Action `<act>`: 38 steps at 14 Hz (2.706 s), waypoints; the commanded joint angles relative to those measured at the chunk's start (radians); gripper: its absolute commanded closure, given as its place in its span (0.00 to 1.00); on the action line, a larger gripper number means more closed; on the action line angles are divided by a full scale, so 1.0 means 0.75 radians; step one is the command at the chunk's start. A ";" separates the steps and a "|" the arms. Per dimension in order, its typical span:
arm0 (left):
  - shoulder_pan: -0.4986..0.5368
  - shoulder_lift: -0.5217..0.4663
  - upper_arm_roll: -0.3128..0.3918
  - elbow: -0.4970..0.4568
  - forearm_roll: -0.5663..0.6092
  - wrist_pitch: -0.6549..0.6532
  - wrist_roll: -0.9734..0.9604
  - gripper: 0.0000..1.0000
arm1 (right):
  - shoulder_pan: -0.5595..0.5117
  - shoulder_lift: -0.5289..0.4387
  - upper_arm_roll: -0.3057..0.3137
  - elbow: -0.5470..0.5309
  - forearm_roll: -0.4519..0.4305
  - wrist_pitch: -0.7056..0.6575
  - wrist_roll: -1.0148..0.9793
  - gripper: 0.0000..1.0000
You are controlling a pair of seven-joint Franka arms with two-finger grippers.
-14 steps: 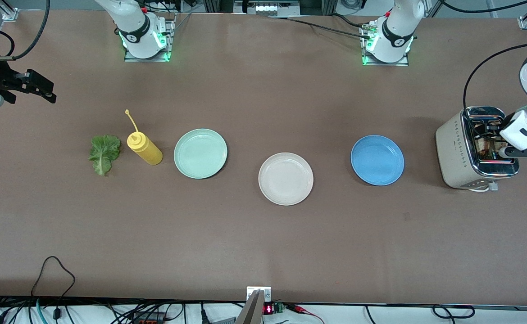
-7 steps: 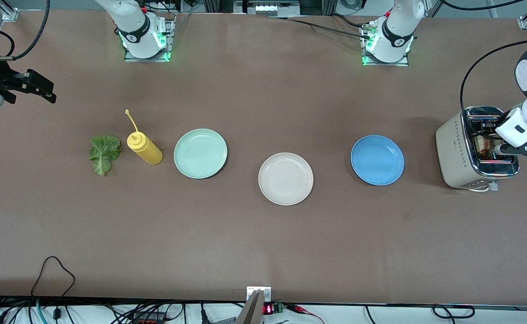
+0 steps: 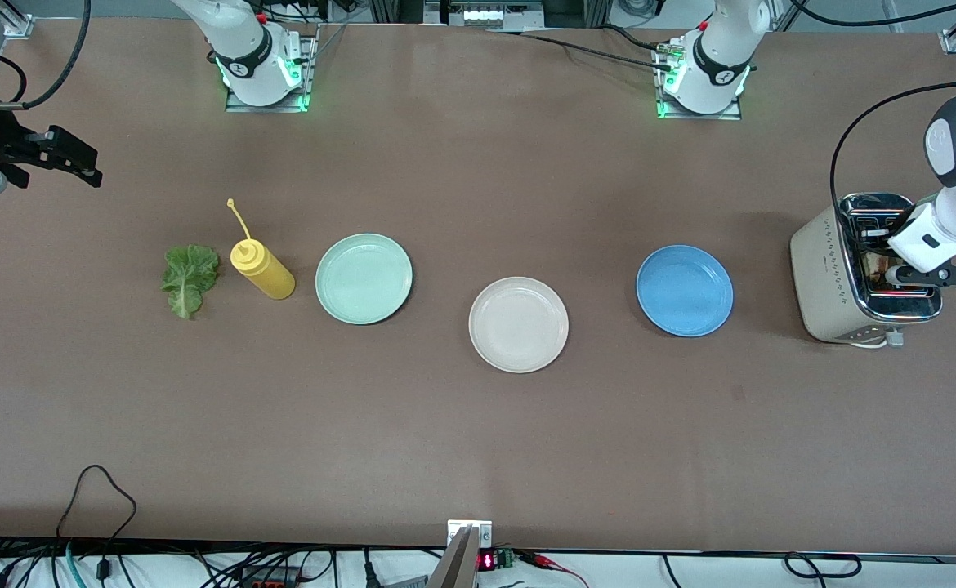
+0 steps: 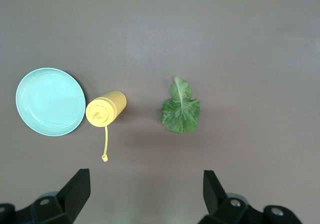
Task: Make sandwich in beige plate with both arms
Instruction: 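Lower the left gripper into the toaster and grasp a bread slice, then lift the bread slice with the left gripper onto the beige plate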
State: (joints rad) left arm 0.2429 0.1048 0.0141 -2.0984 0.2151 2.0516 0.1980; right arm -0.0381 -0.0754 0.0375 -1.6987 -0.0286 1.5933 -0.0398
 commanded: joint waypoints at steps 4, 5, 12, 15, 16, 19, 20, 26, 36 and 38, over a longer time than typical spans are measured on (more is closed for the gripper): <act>0.010 -0.011 -0.011 0.026 0.024 -0.054 0.004 0.99 | -0.002 -0.002 0.001 0.009 0.005 -0.020 -0.014 0.00; 0.010 -0.013 -0.011 0.065 0.024 -0.095 0.006 0.99 | -0.002 -0.004 0.001 0.009 0.005 -0.020 -0.014 0.00; -0.009 -0.023 -0.100 0.398 0.020 -0.587 0.010 0.99 | -0.008 -0.008 -0.003 0.009 0.005 -0.020 -0.014 0.00; -0.009 -0.023 -0.243 0.576 0.010 -0.804 -0.014 0.99 | -0.008 -0.006 -0.005 0.007 0.005 -0.016 -0.014 0.00; -0.007 -0.023 -0.298 0.613 0.008 -0.833 -0.012 0.99 | -0.006 -0.006 -0.005 -0.001 0.005 -0.010 -0.014 0.00; -0.007 -0.021 -0.413 0.630 -0.151 -0.844 -0.012 0.99 | -0.004 -0.004 -0.003 -0.018 0.012 0.001 -0.014 0.00; -0.011 -0.009 -0.422 0.622 -0.231 -0.841 -0.016 0.99 | -0.004 -0.002 -0.003 -0.022 0.012 0.001 -0.014 0.00; -0.029 0.271 -0.459 0.597 -0.944 -0.619 -0.125 0.99 | -0.002 -0.004 -0.001 -0.036 0.016 0.025 -0.014 0.00; -0.248 0.751 -0.459 0.566 -1.826 -0.064 0.406 0.99 | 0.004 -0.014 0.001 -0.036 0.063 0.066 -0.027 0.00; -0.266 0.797 -0.459 0.542 -1.933 -0.060 0.556 0.99 | 0.004 -0.012 0.001 -0.040 0.063 0.068 -0.027 0.00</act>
State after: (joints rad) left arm 0.0464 0.6665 -0.3281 -1.6874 -1.1545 2.0043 0.4975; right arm -0.0361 -0.0726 0.0379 -1.7194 0.0111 1.6379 -0.0456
